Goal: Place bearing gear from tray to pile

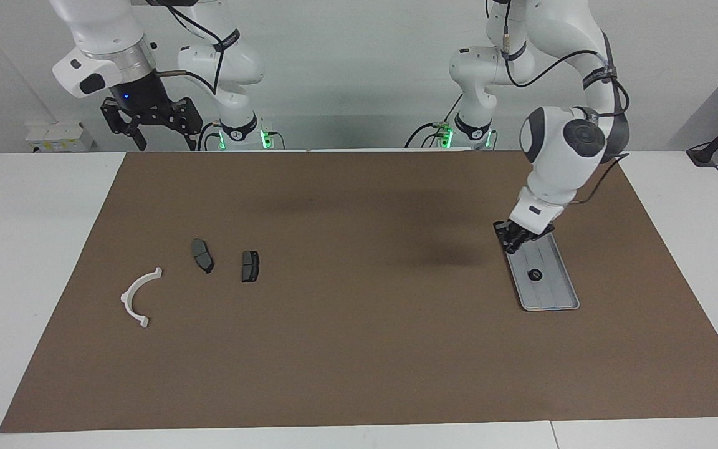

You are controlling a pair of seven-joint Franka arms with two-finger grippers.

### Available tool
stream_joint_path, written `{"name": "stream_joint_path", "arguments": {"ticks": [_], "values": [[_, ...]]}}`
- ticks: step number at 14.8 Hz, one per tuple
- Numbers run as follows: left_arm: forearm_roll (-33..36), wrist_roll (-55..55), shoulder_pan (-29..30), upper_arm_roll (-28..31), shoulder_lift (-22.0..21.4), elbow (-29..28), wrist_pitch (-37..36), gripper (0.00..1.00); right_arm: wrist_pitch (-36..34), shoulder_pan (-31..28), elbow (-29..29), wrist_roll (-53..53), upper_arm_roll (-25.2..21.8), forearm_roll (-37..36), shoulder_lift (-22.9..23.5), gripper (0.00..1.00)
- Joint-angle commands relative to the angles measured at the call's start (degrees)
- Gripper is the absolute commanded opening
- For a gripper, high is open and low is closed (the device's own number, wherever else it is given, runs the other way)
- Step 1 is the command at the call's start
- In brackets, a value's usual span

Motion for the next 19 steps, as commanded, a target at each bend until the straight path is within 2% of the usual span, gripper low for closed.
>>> {"name": "stream_joint_path", "arguments": {"ticks": [1,5,8,12,14,19], "values": [[-0.17,-9.41,-7.71,0.88,2.56,3.33,-1.16,0.0,-0.99,-1.13,-1.37,-1.61,-0.24,0.92,-1.47,1.0],[-0.43,-20.66,-17.39,0.71,3.34,-0.27,6.3,0.0,0.93,-1.31,-5.48,-4.15,-0.24,0.92,-2.61,1.0],[-0.43,-26.65,-22.23,0.79,7.2,-0.54,10.17,0.0,9.27,-1.75,-11.63,-4.16,-0.24,0.92,-2.79,1.0],[-0.43,-28.77,-24.17,0.79,10.2,-0.45,15.27,0.0,22.61,-1.66,-22.79,-3.36,-0.24,0.92,-1.65,1.0],[-0.26,-28.77,-24.35,0.88,11.34,-0.36,16.42,0.0,29.39,-1.49,-25.1,-2.93,-0.24,0.92,1.59,1.0],[-0.08,-28.77,-24.35,0.97,12.67,-1.93,19.67,0.0,39.25,1.49,-24.93,6.73,-0.24,0.74,10.21,1.0]]}}
